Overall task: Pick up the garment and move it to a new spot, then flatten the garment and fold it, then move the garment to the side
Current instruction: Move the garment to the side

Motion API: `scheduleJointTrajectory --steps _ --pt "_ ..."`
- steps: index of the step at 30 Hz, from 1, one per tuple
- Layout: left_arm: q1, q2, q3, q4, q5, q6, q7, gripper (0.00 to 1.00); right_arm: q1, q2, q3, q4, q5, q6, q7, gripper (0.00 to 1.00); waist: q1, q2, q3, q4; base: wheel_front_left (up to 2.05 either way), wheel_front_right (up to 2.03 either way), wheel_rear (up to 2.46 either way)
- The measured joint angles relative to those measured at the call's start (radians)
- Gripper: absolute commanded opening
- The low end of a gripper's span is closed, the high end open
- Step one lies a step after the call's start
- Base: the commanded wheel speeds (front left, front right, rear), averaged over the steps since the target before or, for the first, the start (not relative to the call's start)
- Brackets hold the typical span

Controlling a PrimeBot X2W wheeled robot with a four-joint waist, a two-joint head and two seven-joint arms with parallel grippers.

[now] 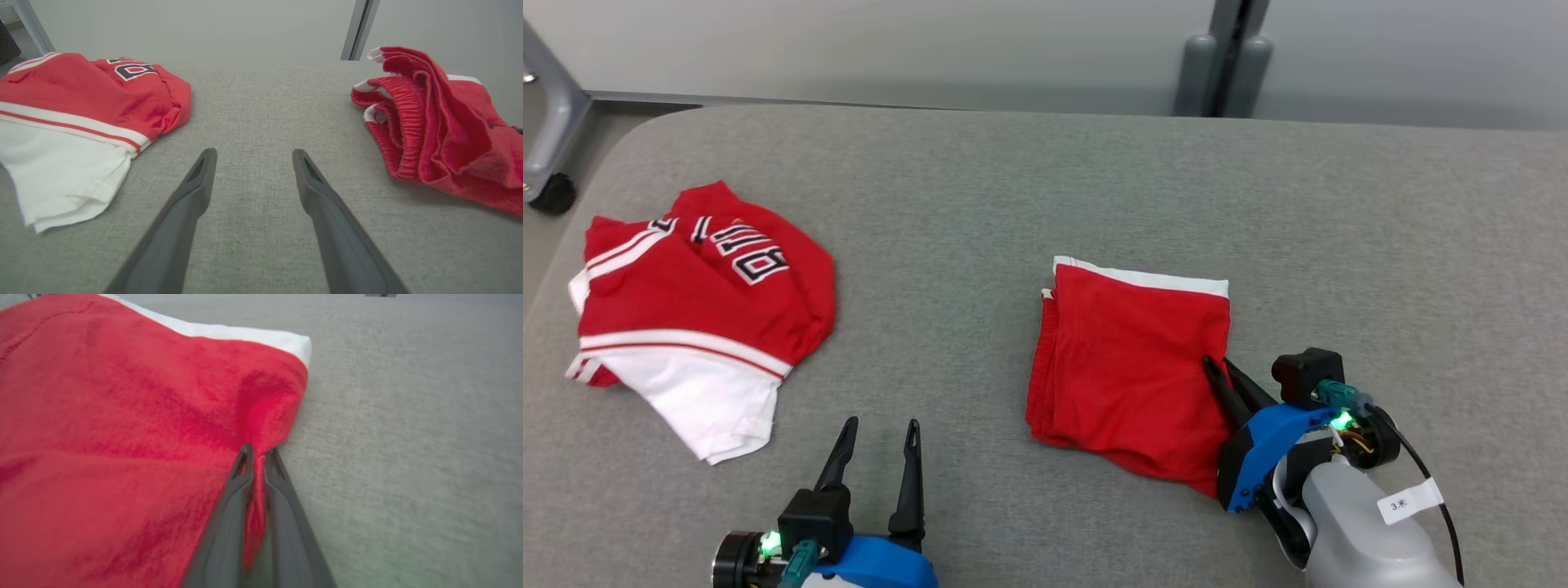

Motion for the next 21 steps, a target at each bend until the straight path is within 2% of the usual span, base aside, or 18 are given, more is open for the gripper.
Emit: scheduleJointTrajectory --steps 7,15,21 --pt "-0.008 0.000 -0.024 -0.015 -0.004 -0.032 0.000 1.00 0.047 -0.004 -0.013 -0.044 0.017 0.000 -0.002 0.00 -0.0001 0.0000 -0.008 -0.141 0.00 0.00 0.00" --pt "-0.045 -0.001 -0.077 -0.006 -0.023 -0.042 0.000 1.00 0.095 -0.004 -0.047 -0.060 -0.002 0.000 -0.003 0.00 -0.0002 0.0000 -0.015 -0.343 0.00 0.00 0.00" --pt "-0.059 -0.001 -0.084 -0.003 -0.033 -0.038 0.000 1.00 0.128 -0.006 -0.082 -0.077 -0.015 -0.001 -0.002 0.00 -0.0002 0.0000 -0.023 -0.455 0.00 0.00 0.00"
